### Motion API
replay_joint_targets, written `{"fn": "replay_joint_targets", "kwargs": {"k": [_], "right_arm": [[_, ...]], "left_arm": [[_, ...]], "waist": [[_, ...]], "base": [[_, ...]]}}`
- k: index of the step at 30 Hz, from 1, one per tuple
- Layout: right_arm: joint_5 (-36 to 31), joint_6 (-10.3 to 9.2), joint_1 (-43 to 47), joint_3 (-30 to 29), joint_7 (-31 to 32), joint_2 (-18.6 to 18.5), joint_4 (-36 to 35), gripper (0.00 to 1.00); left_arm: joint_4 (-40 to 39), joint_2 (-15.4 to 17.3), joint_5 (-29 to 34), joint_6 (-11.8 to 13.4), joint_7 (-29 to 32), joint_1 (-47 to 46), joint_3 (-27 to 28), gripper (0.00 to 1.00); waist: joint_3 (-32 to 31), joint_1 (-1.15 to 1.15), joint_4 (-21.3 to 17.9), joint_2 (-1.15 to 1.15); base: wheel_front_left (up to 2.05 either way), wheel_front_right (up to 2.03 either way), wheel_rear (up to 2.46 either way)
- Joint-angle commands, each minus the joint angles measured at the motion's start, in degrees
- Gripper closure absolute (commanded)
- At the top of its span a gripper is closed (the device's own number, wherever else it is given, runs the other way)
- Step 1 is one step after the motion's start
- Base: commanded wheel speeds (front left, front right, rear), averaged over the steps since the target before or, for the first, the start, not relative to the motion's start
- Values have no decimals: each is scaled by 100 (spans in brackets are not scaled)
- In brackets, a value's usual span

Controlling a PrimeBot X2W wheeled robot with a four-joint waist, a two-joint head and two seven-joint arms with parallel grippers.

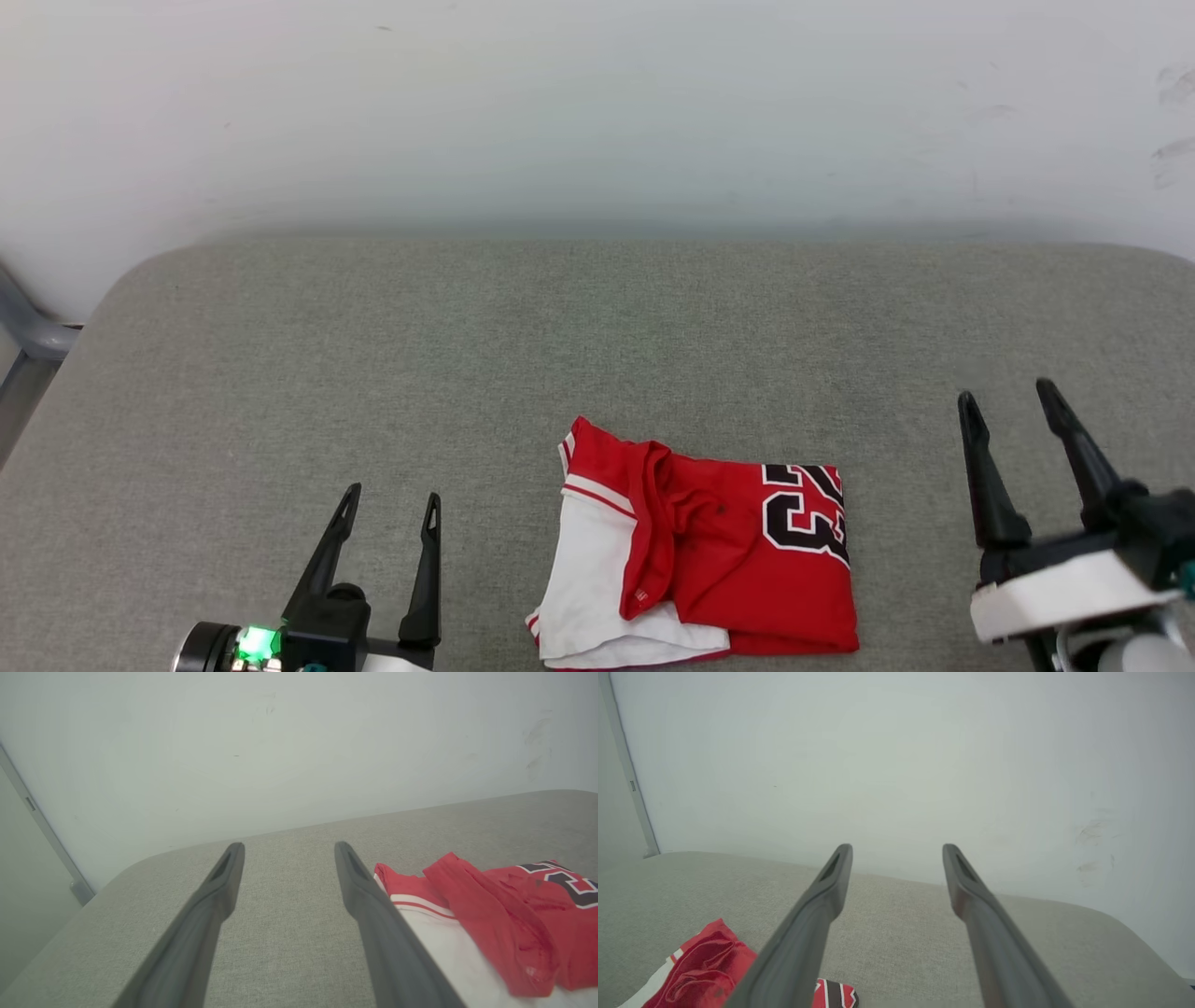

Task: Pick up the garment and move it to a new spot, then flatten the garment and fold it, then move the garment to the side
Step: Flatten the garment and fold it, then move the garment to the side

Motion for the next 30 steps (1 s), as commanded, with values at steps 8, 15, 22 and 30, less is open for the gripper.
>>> {"fn": "replay_joint_targets", "kwargs": {"k": [8, 15, 22, 30], "right_arm": [[-40, -5, 1004, -366, -7, 581, -428, 0], [-2, -5, 1298, -317, -7, 721, -405, 0], [18, -5, 1345, -302, -8, 768, -372, 0], [-165, -5, 899, -360, -9, 620, -538, 0]], "left_arm": [[-29, 22, -16, 39, -12, 190, 45, 0], [-44, 12, -65, 36, -12, 229, 131, 0], [-45, 5, -49, 17, -12, 290, 175, 0], [-16, -23, -29, -11, -12, 234, 182, 0]], "waist": [[-63, 0, 49, 0], [-90, 0, 105, 0], [-97, 0, 115, 0], [-73, 0, 138, 0]], "base": [[0, 0, 0], [0, 0, 0], [0, 0, 0], [0, 0, 0]]}}
